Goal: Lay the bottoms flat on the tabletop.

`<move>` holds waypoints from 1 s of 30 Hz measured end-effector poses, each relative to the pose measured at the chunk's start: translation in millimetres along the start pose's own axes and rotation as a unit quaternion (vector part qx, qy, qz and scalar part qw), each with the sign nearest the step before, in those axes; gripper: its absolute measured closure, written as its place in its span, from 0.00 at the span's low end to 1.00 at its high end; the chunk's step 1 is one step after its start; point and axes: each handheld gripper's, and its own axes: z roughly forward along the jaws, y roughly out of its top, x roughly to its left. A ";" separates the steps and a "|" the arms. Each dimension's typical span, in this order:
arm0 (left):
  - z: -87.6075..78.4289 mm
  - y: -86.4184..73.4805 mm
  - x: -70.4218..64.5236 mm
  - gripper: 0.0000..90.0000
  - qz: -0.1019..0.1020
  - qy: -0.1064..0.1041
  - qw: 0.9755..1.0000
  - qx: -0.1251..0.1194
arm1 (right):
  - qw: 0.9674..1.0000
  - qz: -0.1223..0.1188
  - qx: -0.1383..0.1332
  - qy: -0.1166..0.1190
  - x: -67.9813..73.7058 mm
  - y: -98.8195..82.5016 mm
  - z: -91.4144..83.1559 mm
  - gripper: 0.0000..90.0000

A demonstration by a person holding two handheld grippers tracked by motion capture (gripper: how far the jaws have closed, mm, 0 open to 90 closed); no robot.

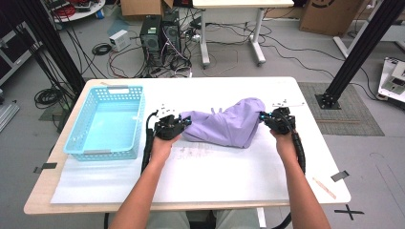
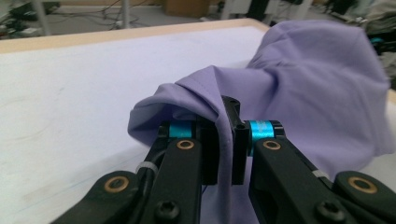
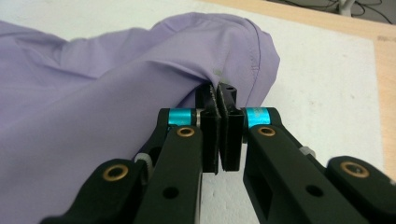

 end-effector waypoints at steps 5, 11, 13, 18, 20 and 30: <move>-2.6 -1.9 1.6 0.66 0.007 0.008 1.000 0.009 | 1.000 0.010 -0.011 0.010 2.3 -3.7 -1.9 0.81; -14.7 -9.1 0.7 0.55 0.014 0.021 1.000 0.014 | 0.999 0.003 -0.020 0.028 6.7 -19.2 -18.1 0.73; -18.5 -15.2 2.1 0.53 0.009 0.024 0.999 0.020 | 0.999 -0.004 -0.008 0.031 9.0 -28.5 -18.0 0.71; -20.6 -26.9 4.2 0.52 0.000 0.035 0.999 0.037 | 0.998 -0.003 0.031 0.052 17.1 -45.9 -6.0 0.63; -16.9 -29.0 3.7 0.52 -0.005 0.029 0.998 0.052 | 0.997 -0.011 0.048 0.054 22.4 -47.5 1.1 0.62; -11.8 -31.0 -5.9 0.96 0.029 0.020 0.996 0.077 | 0.992 -0.063 0.090 0.058 32.5 -47.7 11.9 1.00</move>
